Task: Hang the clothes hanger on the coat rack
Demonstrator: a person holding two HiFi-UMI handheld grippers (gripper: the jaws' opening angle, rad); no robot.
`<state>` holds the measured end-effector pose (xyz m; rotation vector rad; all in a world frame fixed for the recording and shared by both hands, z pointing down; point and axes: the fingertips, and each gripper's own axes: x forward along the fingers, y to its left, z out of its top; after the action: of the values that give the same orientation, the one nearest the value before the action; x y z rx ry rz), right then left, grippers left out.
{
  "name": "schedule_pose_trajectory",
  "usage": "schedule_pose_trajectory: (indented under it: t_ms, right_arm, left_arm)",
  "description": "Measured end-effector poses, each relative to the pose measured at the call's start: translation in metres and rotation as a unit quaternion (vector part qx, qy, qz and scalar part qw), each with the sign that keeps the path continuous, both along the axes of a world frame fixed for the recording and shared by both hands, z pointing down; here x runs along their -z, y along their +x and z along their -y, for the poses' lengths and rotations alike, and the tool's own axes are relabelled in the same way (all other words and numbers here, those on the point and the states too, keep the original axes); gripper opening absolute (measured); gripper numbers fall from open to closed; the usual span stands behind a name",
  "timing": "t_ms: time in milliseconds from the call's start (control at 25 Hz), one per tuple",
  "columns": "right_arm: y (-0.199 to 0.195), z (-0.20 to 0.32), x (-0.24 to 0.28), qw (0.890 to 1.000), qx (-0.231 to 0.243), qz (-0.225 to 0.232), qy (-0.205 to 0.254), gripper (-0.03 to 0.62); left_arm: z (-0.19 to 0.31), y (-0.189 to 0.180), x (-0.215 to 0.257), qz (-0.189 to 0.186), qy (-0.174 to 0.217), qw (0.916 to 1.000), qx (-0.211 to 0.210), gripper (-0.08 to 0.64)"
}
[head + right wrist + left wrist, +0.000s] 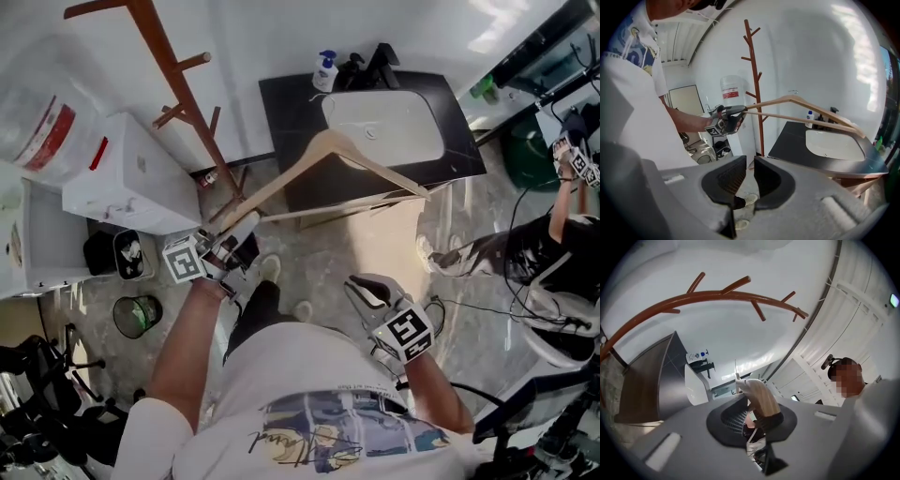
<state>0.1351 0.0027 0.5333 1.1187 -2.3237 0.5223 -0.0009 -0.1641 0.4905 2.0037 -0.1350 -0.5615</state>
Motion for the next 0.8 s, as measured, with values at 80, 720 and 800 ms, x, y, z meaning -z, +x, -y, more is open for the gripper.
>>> schedule_pose_trajectory:
  t_ms: [80,720,800]
  right_arm:
    - [-0.003,0.0,-0.001,1.0,0.01,0.001,0.003,0.052]
    - [-0.028,-0.008,-0.002,0.998,0.07,0.006,0.01,0.052]
    - [-0.031,-0.008,-0.001,0.997,0.073,0.01,0.013,0.052]
  left_arm:
    - [-0.003,-0.011,0.015,-0.004,0.017,0.9997,0.015,0.032]
    - [-0.019,-0.095,0.156,-0.026,0.15,0.9816,0.116,0.032]
    - [-0.021,-0.102,0.173,-0.032,0.162,0.9788,0.121,0.032]
